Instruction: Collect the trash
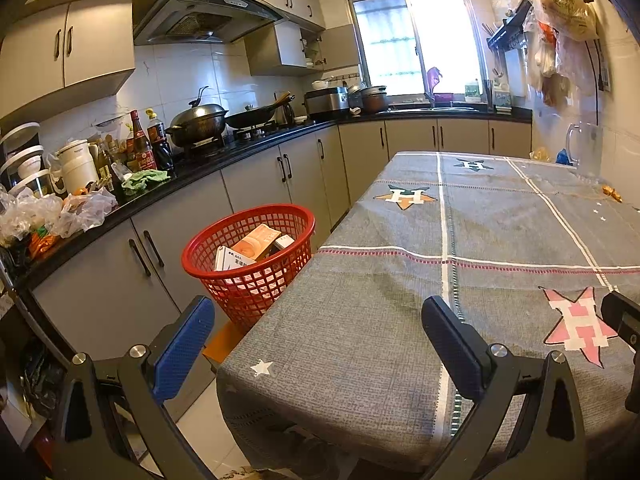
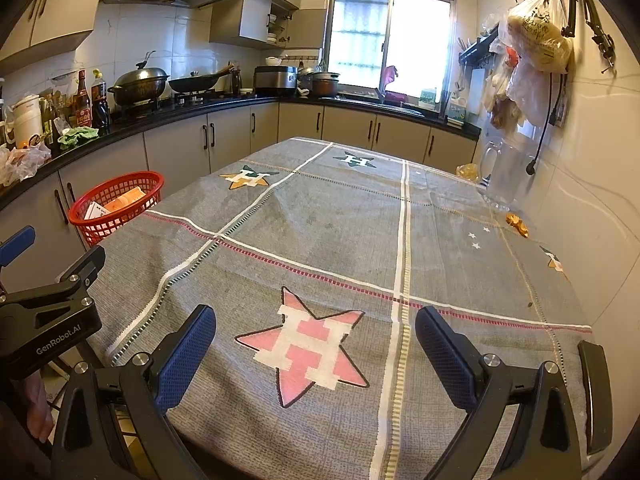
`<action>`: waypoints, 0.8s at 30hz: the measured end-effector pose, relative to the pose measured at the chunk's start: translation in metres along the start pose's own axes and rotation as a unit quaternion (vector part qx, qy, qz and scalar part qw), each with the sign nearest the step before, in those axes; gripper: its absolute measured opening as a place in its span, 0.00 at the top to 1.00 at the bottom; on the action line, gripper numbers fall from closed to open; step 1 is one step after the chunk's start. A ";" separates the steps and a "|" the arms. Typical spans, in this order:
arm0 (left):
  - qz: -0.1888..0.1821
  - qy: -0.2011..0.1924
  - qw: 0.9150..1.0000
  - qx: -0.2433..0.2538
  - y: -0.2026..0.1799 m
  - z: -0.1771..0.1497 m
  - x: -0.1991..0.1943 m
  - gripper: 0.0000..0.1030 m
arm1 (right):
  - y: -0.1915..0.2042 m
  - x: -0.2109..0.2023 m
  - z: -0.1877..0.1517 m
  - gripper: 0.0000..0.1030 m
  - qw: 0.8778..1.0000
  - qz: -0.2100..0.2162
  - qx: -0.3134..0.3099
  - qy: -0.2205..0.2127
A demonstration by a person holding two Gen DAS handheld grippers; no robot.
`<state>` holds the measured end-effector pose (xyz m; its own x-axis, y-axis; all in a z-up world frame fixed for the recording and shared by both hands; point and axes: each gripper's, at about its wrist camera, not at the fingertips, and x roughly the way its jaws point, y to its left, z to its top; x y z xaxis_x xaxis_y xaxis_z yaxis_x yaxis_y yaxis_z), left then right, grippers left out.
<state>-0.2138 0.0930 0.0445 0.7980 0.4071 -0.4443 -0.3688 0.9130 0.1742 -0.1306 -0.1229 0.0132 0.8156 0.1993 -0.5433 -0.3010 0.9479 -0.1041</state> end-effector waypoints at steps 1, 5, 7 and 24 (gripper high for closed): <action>0.000 0.000 1.000 0.000 0.000 0.000 0.000 0.00 | 0.000 0.000 0.000 0.02 1.000 0.000 0.000 0.000; 0.000 0.000 1.000 0.000 0.000 0.000 0.000 0.00 | 0.000 0.000 0.000 0.02 1.000 0.000 0.000 0.001; 0.000 0.000 1.000 0.000 -0.001 0.000 0.000 0.00 | 0.000 0.001 -0.001 0.02 1.000 0.000 0.000 0.002; -0.001 0.001 1.000 0.001 -0.001 -0.001 0.001 0.00 | -0.002 0.005 -0.002 0.02 1.000 -0.001 0.003 0.007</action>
<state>-0.2131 0.0928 0.0430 0.7981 0.4044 -0.4466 -0.3659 0.9142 0.1740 -0.1274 -0.1242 0.0089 0.8087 0.1943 -0.5553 -0.2965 0.9498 -0.0995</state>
